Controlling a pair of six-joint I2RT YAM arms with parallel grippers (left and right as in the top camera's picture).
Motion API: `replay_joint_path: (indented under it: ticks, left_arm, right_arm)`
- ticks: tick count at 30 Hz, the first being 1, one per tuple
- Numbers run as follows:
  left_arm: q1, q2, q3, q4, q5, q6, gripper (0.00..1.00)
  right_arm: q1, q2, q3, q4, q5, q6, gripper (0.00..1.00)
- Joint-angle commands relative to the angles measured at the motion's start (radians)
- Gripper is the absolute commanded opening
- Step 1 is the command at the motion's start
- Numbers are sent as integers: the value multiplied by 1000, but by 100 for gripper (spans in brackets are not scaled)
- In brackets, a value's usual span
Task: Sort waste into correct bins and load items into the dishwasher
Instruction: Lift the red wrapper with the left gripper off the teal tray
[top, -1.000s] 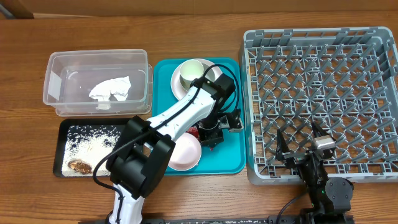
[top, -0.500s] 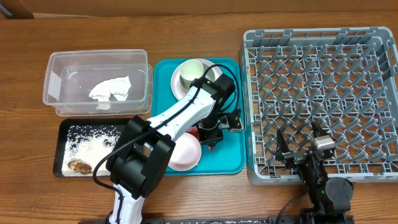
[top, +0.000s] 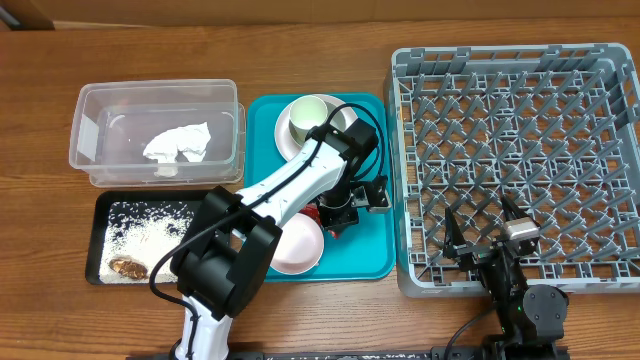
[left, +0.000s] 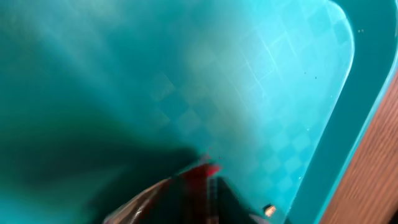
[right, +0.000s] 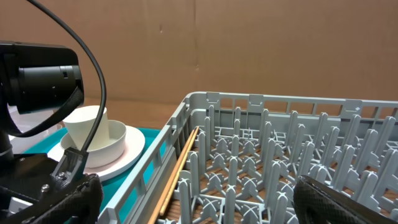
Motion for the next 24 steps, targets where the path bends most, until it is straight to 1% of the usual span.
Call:
replay_joint_path:
  ticks: [1, 9, 13, 15, 17, 19, 22, 23, 24]
  left_arm:
    - [0, -4, -10, 15, -7, 15, 4]
    - [0, -5, 4, 27, -85, 16, 4]
    - [0, -5, 37, 11, -95, 16, 5]
    - [0, -5, 64, -5, -95, 15, 13]
    - [0, -5, 87, -21, -95, 16, 23]
    - [0, -5, 97, -34, -95, 16, 38]
    - [0, -5, 98, -54, -95, 16, 56]
    - [0, -5, 98, -65, -94, 16, 63]
    - [0, -5, 98, -77, -93, 16, 65]
  right_arm:
    - [7, -8, -11, 5, 3, 4, 100]
    - [7, -8, -11, 5, 3, 4, 100]
    - [7, -8, -11, 5, 3, 4, 100]
    - [7, -8, -11, 5, 3, 4, 100]
    - [7, -8, -11, 5, 3, 4, 100]
    - [7, -8, -11, 5, 3, 4, 100]
    - [7, -8, -11, 5, 3, 4, 100]
    - [7, -8, -11, 5, 3, 4, 100]
    - [7, -8, -11, 5, 3, 4, 100]
